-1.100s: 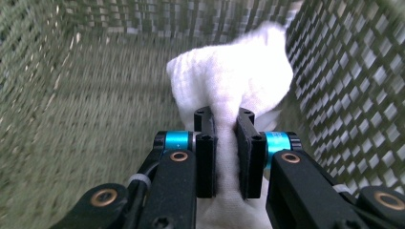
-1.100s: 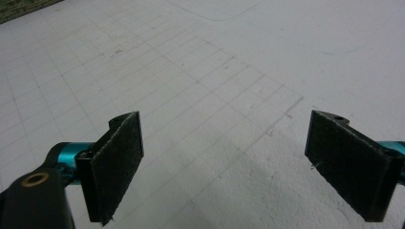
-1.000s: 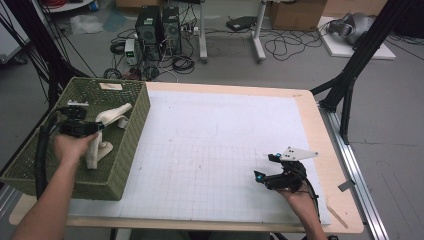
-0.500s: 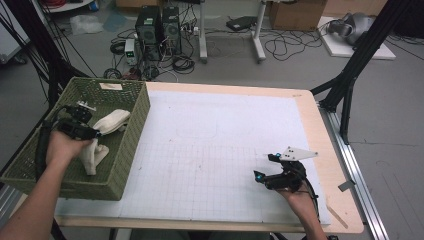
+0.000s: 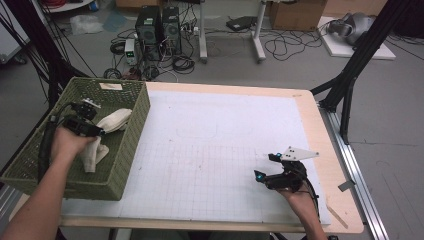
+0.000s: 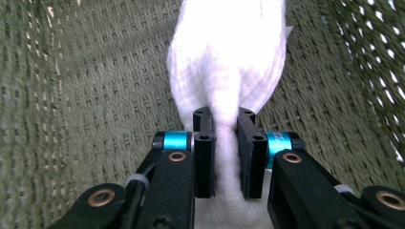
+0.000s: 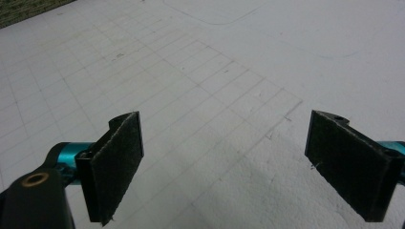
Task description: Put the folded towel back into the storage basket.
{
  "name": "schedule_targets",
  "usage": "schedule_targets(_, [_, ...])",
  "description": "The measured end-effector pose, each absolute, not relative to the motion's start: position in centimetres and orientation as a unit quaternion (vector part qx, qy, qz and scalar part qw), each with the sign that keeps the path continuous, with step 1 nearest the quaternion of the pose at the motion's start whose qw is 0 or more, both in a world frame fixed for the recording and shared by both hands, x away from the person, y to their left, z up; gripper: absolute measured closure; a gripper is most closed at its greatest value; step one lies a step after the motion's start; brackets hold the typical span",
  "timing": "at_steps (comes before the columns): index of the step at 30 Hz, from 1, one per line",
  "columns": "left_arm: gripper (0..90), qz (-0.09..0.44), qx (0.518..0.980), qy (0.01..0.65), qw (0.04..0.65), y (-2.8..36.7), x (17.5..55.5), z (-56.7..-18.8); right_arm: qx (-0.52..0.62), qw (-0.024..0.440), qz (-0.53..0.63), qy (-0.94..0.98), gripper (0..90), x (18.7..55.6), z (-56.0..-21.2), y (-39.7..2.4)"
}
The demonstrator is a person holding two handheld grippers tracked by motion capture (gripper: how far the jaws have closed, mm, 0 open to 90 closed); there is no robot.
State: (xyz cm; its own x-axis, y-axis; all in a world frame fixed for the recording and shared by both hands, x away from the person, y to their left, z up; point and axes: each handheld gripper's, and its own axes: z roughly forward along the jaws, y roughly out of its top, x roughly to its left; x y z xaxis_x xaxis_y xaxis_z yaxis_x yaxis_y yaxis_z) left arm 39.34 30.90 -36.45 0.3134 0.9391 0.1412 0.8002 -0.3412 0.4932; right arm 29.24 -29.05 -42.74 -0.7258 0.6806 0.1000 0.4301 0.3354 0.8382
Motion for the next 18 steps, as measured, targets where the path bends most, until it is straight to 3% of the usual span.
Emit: schedule_targets(18, [73.9, 0.165, 0.802, 0.555, 0.15, 31.4, 40.6, -39.7, 0.345, 0.136, 0.463, 0.805, 12.3, 29.2, -42.8, -29.0])
